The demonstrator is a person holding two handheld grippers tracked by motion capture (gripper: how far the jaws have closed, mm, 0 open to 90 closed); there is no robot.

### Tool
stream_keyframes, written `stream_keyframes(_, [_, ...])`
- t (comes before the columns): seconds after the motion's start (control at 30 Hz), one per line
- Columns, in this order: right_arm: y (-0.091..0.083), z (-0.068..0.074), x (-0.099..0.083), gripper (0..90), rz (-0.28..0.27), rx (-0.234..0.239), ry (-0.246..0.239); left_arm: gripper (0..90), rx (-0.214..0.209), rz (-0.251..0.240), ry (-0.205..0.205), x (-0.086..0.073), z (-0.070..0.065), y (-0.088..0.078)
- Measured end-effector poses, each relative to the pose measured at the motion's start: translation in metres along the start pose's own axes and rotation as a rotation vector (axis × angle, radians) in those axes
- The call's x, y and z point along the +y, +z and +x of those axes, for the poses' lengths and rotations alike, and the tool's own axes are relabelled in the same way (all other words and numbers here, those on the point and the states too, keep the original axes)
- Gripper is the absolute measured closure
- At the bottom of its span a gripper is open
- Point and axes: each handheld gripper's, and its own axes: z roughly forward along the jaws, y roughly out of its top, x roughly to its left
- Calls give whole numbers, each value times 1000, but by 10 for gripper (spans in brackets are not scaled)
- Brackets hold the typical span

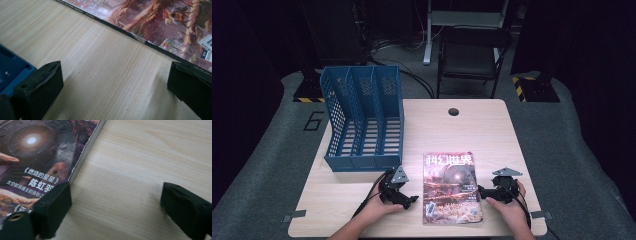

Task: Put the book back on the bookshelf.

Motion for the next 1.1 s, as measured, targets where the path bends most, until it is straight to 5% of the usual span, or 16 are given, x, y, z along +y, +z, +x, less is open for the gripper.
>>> stream_keyframes(0.17, [-5, -1, 2, 227, 9, -8, 55, 4, 4, 2, -6, 1, -1, 1])
stream_keyframes(0.27, [-6, -1, 2, 236, 19, -9, 38, 4, 4, 2, -6, 1, 0, 1])
stream_keyframes(0.47, [-14, -2, 1, 271, 1, 2, 81, 4, 4, 2, -6, 1, -1, 1])
stream_keyframes(1.1, [-19, 21, 9, 251, -23, 137, 94, 4, 5, 1, -7, 1, -1, 1])
